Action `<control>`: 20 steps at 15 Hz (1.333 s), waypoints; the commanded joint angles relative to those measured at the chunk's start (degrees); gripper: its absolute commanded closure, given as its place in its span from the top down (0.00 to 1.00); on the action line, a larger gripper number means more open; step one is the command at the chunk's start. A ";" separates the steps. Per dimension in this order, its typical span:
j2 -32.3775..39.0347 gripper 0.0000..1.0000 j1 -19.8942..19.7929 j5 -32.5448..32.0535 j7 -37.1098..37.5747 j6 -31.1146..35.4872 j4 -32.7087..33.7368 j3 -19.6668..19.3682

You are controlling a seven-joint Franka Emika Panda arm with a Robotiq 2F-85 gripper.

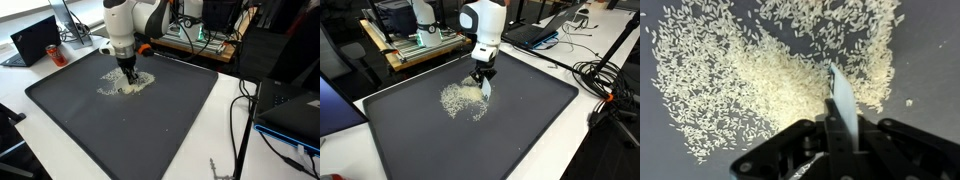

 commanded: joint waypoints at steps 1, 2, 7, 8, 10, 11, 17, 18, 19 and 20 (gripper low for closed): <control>1.14 0.01 1.80 -2.14 1.74 -0.60 0.98 -0.12; 0.96 0.01 2.20 -2.25 1.77 -0.25 0.68 0.11; 0.35 0.01 3.63 -1.88 1.13 1.05 -0.15 1.48; 0.26 0.01 3.84 -1.80 1.05 1.44 -0.28 1.72; 0.01 0.01 4.10 -1.72 0.63 1.99 -0.58 2.32; -0.16 0.01 4.21 -1.69 0.44 2.54 -0.82 2.61; -0.92 0.01 4.66 -2.01 0.34 3.77 -1.55 2.54; -1.55 0.01 4.49 -2.23 0.53 3.69 -1.94 1.93; -2.49 0.01 4.36 -2.67 0.88 3.78 -2.64 0.97; -3.22 0.01 4.06 -2.73 0.83 3.77 -3.19 0.37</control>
